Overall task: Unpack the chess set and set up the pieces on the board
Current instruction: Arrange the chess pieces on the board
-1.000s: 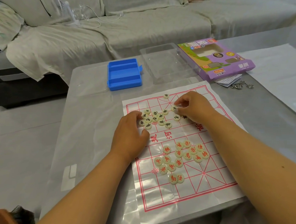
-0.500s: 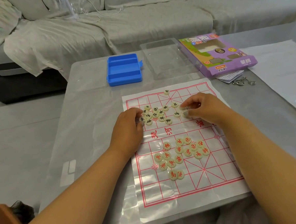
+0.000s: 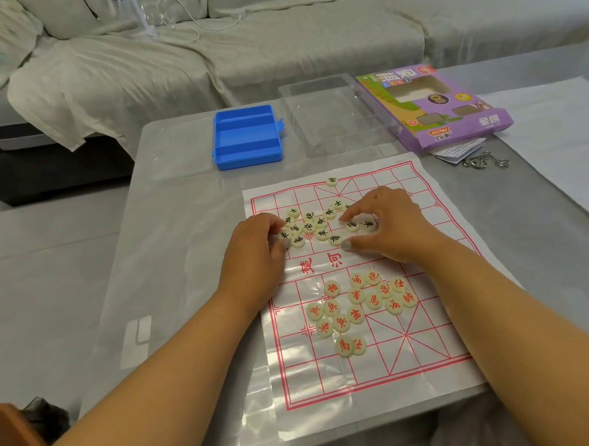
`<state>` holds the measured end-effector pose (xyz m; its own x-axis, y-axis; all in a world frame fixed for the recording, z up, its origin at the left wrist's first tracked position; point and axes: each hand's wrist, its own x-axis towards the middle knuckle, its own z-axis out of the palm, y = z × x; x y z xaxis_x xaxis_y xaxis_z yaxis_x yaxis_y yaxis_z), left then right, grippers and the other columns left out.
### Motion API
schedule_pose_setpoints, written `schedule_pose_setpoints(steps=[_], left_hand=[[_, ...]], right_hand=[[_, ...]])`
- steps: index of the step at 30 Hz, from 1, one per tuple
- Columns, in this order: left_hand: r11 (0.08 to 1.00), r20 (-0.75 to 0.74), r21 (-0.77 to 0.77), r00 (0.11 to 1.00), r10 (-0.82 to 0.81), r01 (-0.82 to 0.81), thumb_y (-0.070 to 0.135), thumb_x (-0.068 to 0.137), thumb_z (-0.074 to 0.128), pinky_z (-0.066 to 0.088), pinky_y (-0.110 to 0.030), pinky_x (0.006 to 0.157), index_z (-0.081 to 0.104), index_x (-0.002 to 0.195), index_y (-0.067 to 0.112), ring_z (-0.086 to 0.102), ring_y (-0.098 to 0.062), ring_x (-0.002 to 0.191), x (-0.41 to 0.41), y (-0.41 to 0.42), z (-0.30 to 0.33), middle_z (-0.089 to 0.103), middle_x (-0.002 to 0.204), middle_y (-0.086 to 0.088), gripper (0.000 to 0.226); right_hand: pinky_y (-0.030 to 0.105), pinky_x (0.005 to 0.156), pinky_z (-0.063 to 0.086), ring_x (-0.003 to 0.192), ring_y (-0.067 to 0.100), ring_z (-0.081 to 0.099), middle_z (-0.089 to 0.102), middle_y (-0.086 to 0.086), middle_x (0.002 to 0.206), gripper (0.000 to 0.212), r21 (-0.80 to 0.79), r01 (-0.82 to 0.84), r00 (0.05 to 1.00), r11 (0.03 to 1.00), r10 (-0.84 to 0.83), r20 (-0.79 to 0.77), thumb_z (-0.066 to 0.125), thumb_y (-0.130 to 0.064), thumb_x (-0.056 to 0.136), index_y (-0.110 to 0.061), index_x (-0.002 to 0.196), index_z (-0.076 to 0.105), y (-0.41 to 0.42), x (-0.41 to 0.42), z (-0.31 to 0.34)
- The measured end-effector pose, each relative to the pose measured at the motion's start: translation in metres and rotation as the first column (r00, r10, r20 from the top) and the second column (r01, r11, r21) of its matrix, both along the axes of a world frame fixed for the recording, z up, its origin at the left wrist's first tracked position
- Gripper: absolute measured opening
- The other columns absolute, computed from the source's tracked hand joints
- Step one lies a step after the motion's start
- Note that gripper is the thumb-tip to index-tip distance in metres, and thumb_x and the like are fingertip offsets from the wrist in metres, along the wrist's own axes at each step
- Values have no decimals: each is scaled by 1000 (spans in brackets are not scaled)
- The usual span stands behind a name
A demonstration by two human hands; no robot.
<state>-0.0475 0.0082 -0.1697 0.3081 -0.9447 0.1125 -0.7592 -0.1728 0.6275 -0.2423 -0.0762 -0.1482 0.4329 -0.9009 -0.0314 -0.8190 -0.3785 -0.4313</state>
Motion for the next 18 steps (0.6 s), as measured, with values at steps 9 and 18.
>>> schedule_pose_setpoints(steps=[9,18], left_hand=[[1000,2,-3,1000,6,-6,22,92,60,38,-16,80,57,109,21,49,-8,91,0,0,-1,57,108,6,18],[1000,-6,-7,1000,2,-2,25,91,60,39,-16,80,56,109,23,50,-7,91,1,0,-1,55,105,9,18]], right_hand=[[30,94,28,120,12,36,49,-11,128,27,-85,-64,998,994,66,22,71,-49,74,-40,100,67,8,12,-11],[34,90,42,100,13,52,64,-5,109,29,-73,8,977,997,8,212,69,-29,83,-26,112,69,-15,-4,-2]])
